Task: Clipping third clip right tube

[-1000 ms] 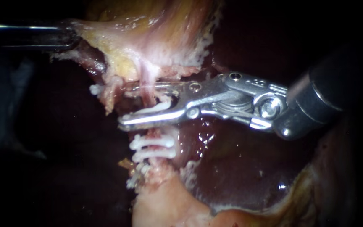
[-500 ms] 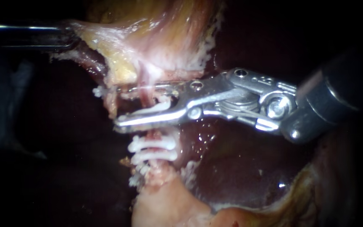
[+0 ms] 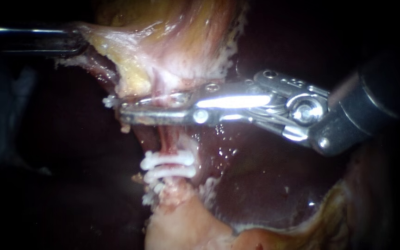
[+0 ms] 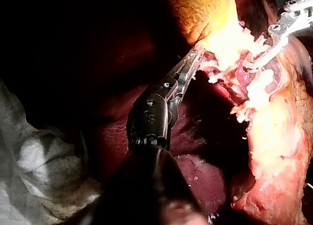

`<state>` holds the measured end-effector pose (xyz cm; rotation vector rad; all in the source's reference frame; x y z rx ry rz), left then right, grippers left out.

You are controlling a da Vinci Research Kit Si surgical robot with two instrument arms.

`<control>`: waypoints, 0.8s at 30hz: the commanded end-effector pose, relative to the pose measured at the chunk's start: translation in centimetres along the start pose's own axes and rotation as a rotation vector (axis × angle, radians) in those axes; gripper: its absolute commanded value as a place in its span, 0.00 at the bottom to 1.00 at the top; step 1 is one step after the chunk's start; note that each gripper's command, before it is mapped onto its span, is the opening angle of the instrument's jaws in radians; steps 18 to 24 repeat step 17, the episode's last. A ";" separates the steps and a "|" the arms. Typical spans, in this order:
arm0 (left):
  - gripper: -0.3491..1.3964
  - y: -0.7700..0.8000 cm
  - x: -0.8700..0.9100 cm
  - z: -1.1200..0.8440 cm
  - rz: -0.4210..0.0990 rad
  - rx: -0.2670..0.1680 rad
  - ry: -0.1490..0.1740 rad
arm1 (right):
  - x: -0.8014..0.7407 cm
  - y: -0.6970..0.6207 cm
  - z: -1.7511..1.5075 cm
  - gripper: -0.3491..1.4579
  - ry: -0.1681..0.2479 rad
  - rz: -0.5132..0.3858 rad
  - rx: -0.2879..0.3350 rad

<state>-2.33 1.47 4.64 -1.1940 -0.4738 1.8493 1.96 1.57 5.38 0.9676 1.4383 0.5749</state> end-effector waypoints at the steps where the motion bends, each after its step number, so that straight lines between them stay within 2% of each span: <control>1: 0.00 0.00 0.00 0.00 0.000 0.000 0.000 | 0.00 0.00 -0.01 0.00 0.000 0.015 0.002; 5: 0.00 0.00 0.00 0.00 0.000 0.000 0.000 | -0.01 0.00 -0.04 0.00 0.001 0.062 -0.014; 9: 0.00 0.00 0.00 0.00 0.000 0.001 0.000 | -0.04 0.01 -0.04 0.00 -0.052 0.062 -0.036; 24: 0.00 0.00 0.00 0.00 0.000 0.000 0.000 | -0.06 0.02 -0.05 0.00 -0.051 0.061 -0.039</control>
